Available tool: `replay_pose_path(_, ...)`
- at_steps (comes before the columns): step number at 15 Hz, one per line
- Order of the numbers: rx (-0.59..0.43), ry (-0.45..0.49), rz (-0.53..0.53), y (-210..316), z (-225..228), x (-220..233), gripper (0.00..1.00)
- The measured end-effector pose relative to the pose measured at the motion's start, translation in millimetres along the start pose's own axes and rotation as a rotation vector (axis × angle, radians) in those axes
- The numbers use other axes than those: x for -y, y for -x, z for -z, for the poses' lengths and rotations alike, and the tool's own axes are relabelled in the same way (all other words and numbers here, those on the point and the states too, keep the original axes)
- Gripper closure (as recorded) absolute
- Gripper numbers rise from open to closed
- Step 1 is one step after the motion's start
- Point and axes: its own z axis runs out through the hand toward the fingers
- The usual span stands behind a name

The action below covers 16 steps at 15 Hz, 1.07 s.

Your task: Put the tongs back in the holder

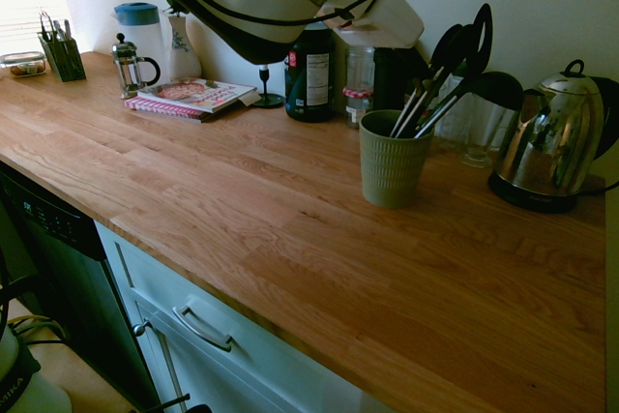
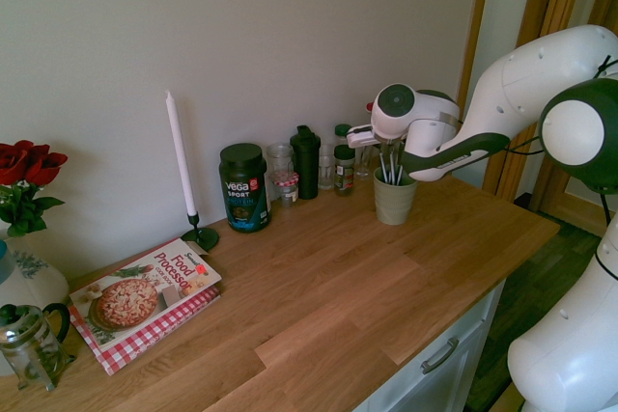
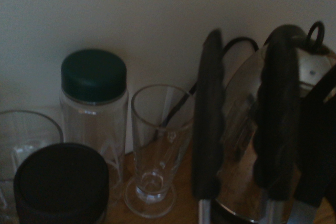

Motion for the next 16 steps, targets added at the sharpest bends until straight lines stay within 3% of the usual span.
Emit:
replay_pose_path(5, 0.01, -0.101, -0.041, -44, 91, 31, 0.0)
replay_pose_path(9, 0.271, -0.106, 0.048, 11, 131, 33, 0.0)
replay_pose_path(13, 0.518, -0.019, 0.152, 109, 104, 19, 0.0)
replay_pose_path(16, 0.703, 0.076, 0.253, 150, 96, 5, 0.0)
